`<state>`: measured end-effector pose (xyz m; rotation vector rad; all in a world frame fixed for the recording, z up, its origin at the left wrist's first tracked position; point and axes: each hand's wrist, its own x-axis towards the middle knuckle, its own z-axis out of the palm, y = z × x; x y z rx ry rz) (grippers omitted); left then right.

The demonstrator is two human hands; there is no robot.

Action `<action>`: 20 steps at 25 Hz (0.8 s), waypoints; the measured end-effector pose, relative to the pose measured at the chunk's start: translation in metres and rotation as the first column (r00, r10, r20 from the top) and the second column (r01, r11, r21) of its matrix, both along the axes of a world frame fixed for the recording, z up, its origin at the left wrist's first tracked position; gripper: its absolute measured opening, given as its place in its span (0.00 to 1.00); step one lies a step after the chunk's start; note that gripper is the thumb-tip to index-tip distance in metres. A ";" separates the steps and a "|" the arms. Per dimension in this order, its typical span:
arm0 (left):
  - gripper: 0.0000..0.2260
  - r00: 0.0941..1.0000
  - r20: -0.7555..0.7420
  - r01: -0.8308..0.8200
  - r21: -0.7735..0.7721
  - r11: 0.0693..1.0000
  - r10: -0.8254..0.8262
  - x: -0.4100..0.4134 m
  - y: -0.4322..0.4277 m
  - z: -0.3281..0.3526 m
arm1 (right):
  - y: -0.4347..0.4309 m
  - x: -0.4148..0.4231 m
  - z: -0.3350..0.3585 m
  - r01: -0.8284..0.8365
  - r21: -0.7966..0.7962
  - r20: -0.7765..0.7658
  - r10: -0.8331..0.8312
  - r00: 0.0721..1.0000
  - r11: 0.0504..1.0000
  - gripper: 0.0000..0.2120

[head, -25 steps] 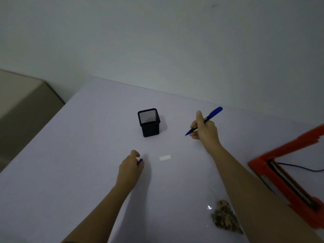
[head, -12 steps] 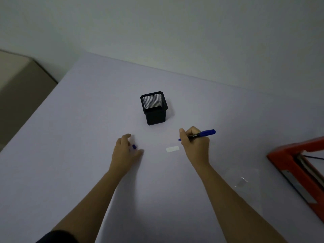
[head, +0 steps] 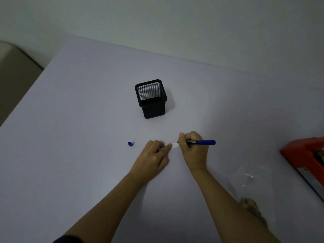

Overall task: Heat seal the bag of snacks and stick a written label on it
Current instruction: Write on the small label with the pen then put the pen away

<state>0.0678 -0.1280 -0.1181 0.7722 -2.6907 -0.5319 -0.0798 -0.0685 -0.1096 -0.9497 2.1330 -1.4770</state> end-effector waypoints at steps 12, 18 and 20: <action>0.15 0.998 0.027 -0.066 0.169 0.983 0.062 -0.006 -0.003 0.005 | 0.000 0.006 -0.009 -0.134 -0.031 -0.200 0.125 0.972 0.991 0.13; 0.13 0.979 -0.095 -0.142 0.319 0.937 0.181 -0.011 -0.010 0.013 | -0.001 0.005 -0.011 -0.091 -0.066 -0.209 0.076 0.975 0.994 0.16; 0.09 0.975 -0.096 -0.156 0.344 0.926 0.200 -0.015 -0.012 0.016 | -0.001 0.005 -0.011 -0.063 -0.064 -0.197 0.050 0.979 0.996 0.17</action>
